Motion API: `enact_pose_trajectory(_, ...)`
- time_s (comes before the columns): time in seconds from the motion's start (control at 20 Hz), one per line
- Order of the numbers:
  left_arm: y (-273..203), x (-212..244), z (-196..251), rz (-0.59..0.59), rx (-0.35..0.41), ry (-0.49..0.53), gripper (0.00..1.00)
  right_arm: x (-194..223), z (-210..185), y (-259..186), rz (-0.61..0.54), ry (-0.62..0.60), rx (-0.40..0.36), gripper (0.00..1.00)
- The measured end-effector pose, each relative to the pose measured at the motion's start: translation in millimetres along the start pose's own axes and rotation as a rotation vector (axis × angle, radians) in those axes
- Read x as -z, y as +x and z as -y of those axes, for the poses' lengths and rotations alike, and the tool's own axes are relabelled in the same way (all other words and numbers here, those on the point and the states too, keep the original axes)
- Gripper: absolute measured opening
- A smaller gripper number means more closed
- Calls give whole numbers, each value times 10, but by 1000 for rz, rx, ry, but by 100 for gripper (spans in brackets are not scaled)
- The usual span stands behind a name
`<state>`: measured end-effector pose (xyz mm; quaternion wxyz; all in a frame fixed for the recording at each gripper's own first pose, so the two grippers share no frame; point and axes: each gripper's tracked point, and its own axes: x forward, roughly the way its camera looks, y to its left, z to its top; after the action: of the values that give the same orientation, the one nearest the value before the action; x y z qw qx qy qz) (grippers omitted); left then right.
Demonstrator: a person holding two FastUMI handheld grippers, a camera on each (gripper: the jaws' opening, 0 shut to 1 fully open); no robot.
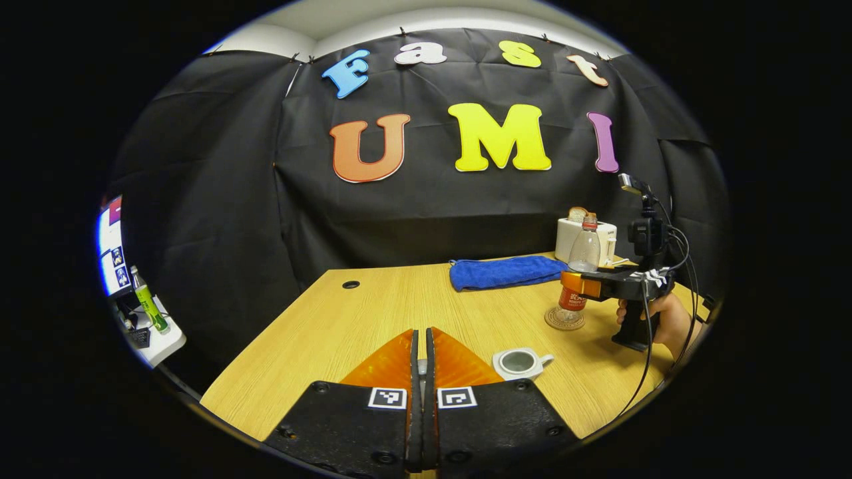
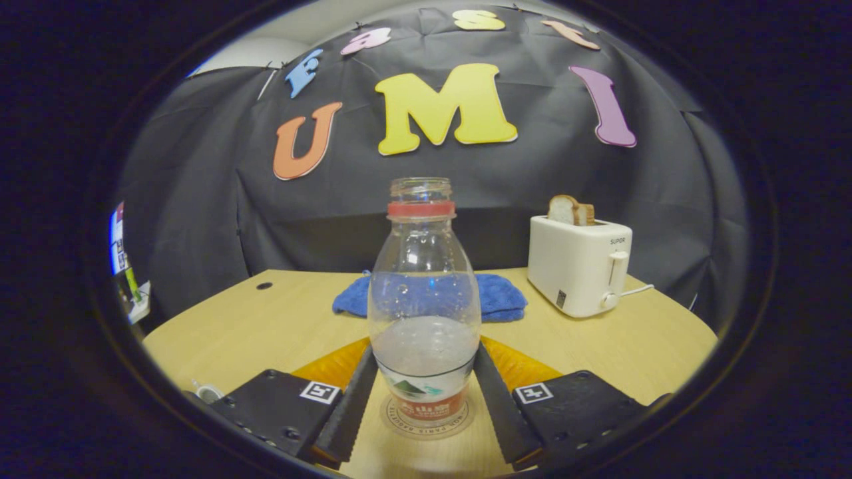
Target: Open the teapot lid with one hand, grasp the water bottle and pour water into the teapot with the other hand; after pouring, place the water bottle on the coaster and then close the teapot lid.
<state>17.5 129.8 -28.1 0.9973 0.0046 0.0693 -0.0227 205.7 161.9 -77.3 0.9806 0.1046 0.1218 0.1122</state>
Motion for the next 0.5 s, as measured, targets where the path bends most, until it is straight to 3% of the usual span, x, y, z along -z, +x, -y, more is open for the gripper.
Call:
enact_pose_trajectory(0.25, 4, 14, -33, -5, -7, -5, 3, -110, -20, -136, 42, -41, 6, 95)
enact_pose_trajectory(0.5, -6, -20, -37, 5, -15, -21, 3, -240, -7, -398, 84, -74, 18, 97)
